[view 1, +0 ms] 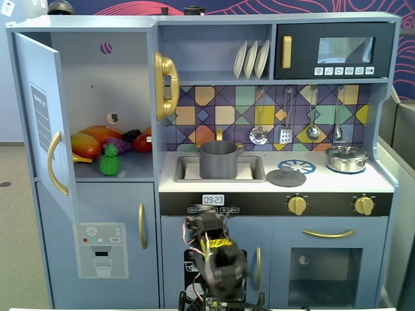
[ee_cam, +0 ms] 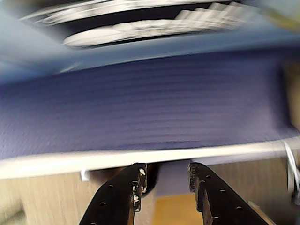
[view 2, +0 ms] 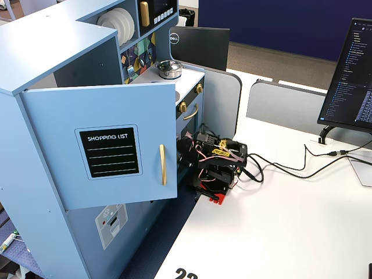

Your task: Pick up the green pineapple from the left cabinet and place it in the gray recipient

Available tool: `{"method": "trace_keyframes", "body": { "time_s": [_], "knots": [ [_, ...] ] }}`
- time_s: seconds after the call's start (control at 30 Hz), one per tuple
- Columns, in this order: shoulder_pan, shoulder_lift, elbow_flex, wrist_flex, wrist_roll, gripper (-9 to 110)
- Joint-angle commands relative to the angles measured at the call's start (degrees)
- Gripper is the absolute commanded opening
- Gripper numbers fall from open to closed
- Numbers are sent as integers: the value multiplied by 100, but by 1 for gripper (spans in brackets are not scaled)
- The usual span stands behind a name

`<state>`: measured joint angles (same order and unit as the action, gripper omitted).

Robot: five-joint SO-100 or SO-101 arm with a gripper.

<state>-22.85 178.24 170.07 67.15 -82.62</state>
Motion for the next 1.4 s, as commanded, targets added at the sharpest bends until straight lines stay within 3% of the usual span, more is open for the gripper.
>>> {"method": "trace_keyframes", "body": {
  "time_s": [0.0,0.07,0.17,0.47,0.8,1.2,1.37],
  "knots": [
    [-2065,-782,-712,-3568,-527,0],
    [-2514,-1318,-712,-5933,-782,0],
    [-2918,-1731,-1248,-6776,-1389,0],
    [-2531,-2760,-2742,-7005,-1503,1],
    [-2435,-3691,-3832,-7014,-993,25],
    [-2347,-4983,-4605,-7585,-413,29],
    [-2048,-5440,-4816,-7778,-211,39]
  ]
}}
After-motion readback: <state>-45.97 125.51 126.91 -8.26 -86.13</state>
